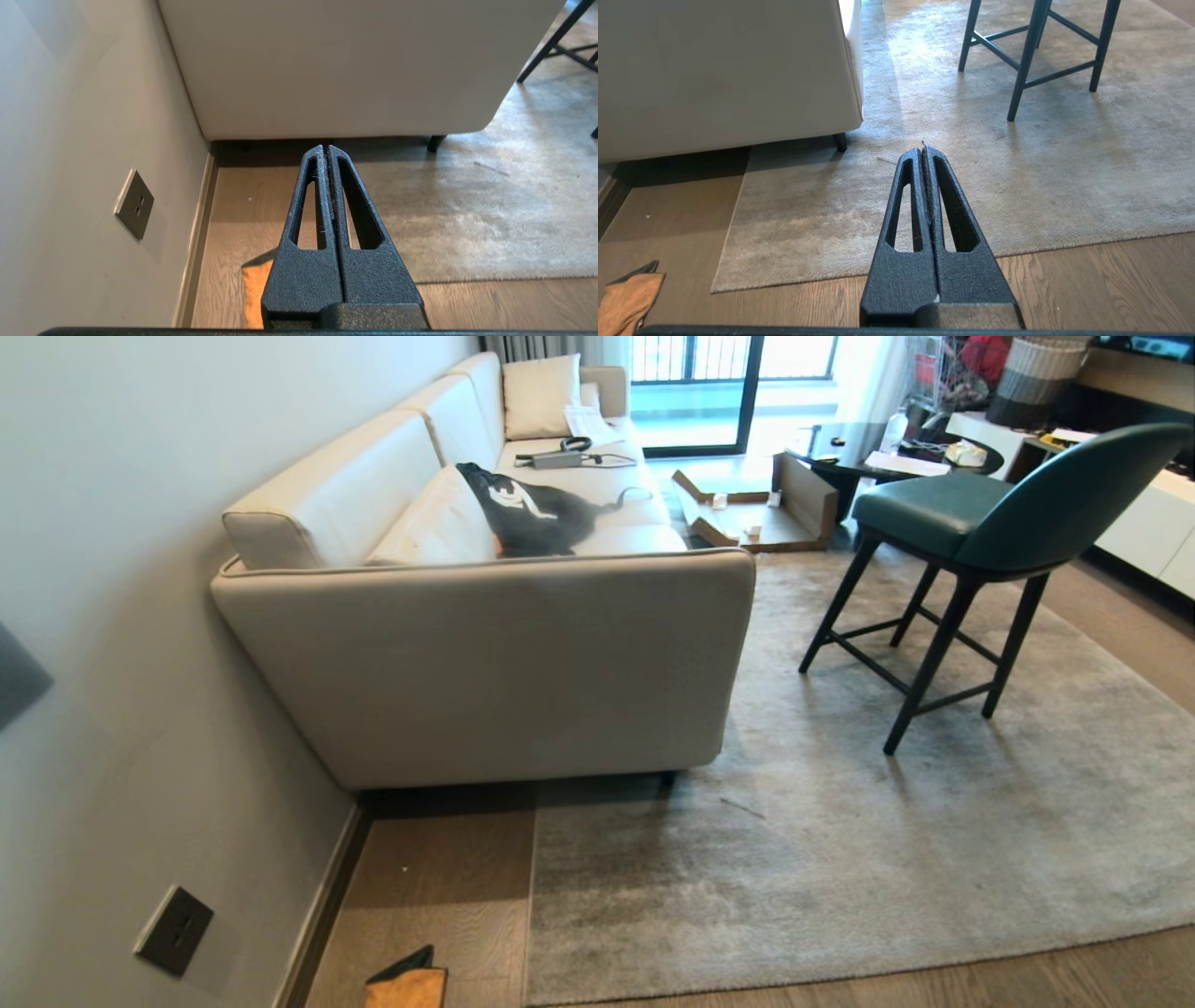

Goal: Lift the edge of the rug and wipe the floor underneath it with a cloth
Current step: Pick up the rag

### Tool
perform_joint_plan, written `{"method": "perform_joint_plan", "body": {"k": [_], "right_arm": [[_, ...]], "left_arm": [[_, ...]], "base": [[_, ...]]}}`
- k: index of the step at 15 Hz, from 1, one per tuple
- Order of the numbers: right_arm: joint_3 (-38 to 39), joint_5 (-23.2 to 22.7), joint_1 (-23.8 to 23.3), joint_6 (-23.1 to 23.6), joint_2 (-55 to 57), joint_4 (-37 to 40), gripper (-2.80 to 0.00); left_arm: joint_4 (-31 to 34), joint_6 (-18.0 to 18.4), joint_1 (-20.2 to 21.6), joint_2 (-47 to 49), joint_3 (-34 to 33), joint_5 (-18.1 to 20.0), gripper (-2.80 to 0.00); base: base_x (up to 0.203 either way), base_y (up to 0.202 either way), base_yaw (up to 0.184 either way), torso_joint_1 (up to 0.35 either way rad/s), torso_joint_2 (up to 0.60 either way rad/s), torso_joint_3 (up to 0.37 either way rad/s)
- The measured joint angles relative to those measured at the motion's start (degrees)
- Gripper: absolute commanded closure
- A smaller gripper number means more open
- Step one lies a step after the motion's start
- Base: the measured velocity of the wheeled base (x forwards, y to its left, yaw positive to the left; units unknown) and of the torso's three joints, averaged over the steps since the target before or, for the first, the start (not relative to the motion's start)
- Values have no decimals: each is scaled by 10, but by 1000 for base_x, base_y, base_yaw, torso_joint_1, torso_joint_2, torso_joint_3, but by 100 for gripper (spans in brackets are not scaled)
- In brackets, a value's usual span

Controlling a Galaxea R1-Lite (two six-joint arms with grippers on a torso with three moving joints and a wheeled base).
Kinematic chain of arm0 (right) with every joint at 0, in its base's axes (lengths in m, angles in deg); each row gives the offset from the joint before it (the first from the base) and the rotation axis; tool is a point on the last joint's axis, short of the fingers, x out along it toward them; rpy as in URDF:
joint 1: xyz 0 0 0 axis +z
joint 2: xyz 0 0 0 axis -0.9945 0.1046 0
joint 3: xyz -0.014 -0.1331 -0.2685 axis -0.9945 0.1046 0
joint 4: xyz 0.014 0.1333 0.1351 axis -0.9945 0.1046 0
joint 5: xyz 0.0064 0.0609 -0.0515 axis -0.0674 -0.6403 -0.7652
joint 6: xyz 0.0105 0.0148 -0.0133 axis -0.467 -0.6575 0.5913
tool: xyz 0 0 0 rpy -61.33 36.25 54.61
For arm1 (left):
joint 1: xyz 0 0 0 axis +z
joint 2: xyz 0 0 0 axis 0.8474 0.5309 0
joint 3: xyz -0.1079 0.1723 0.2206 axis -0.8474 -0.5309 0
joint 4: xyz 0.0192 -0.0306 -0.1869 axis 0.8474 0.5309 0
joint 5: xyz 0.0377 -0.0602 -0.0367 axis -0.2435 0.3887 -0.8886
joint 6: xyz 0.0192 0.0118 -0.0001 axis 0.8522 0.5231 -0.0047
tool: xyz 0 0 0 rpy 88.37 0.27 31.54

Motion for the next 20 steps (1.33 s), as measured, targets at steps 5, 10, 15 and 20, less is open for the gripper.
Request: {"method": "perform_joint_plan", "body": {"k": [5,10,15,20], "right_arm": [[0,0,0,0,0,-1,0],[0,0,0,0,0,-1,0],[0,0,0,0,0,-1,0],[0,0,0,0,0,-1,0]], "left_arm": [[-1,0,0,0,0,0,0],[0,0,0,0,0,0,0],[-1,0,0,0,0,0,0],[-1,-1,0,0,0,0,0]], "base": [[0,0,0,0,0,0],[0,0,0,16,65,70],[0,0,0,1,7,8],[0,0,0,0,0,0]]}}
